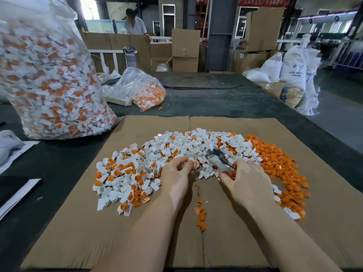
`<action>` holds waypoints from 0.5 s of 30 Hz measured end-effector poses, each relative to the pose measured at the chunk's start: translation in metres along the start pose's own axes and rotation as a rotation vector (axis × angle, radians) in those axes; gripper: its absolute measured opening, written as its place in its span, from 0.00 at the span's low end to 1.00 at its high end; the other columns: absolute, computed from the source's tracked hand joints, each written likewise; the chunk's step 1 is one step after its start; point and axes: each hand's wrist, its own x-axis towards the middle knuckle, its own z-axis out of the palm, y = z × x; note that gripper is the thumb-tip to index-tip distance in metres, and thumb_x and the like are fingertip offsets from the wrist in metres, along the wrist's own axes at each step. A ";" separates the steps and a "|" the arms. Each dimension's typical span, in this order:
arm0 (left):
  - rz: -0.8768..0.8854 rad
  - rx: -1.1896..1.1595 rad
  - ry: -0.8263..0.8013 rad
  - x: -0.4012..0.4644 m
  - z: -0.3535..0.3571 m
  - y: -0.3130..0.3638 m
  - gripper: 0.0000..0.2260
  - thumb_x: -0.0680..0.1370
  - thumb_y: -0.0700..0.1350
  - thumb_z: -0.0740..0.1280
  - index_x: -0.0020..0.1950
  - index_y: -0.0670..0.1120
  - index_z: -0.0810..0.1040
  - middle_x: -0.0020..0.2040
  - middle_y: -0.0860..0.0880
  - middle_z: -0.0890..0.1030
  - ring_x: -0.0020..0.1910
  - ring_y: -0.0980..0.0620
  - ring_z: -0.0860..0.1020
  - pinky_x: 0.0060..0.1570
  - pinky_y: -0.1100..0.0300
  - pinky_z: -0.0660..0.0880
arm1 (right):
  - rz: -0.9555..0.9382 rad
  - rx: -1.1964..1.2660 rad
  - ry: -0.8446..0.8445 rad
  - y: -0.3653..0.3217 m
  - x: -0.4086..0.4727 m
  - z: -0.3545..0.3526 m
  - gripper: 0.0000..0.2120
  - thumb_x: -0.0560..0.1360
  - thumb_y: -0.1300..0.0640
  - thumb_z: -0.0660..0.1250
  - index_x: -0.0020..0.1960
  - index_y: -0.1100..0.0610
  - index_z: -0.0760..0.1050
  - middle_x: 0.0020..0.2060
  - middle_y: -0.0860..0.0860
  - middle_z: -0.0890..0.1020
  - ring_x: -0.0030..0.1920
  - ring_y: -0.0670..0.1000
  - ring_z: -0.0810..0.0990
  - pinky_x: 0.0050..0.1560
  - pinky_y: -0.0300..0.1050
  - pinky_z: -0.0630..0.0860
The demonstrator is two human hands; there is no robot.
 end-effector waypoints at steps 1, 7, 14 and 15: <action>0.032 0.040 -0.003 0.000 -0.001 -0.001 0.07 0.78 0.42 0.66 0.54 0.44 0.81 0.39 0.51 0.81 0.35 0.61 0.78 0.39 0.68 0.75 | 0.006 -0.070 0.013 0.002 0.002 0.003 0.22 0.75 0.37 0.57 0.56 0.54 0.69 0.54 0.51 0.76 0.57 0.52 0.72 0.54 0.46 0.70; 0.141 0.233 -0.029 0.000 -0.004 -0.004 0.12 0.79 0.45 0.65 0.61 0.46 0.79 0.50 0.57 0.77 0.52 0.61 0.73 0.43 0.81 0.63 | 0.035 -0.243 0.007 0.007 0.006 0.013 0.29 0.73 0.32 0.55 0.63 0.53 0.68 0.61 0.51 0.73 0.64 0.53 0.68 0.63 0.50 0.64; 0.195 0.313 -0.113 0.000 -0.004 -0.005 0.10 0.79 0.44 0.64 0.58 0.47 0.81 0.55 0.53 0.81 0.56 0.57 0.77 0.54 0.69 0.69 | -0.398 0.288 0.264 -0.020 -0.010 0.017 0.14 0.71 0.65 0.71 0.56 0.59 0.79 0.48 0.55 0.81 0.50 0.55 0.79 0.52 0.49 0.76; 0.201 0.333 -0.132 -0.001 -0.004 -0.005 0.10 0.79 0.44 0.64 0.57 0.47 0.81 0.54 0.53 0.82 0.56 0.57 0.77 0.54 0.67 0.69 | -0.456 0.344 0.278 -0.024 -0.014 0.019 0.13 0.69 0.68 0.72 0.53 0.60 0.80 0.45 0.54 0.82 0.47 0.55 0.80 0.48 0.48 0.78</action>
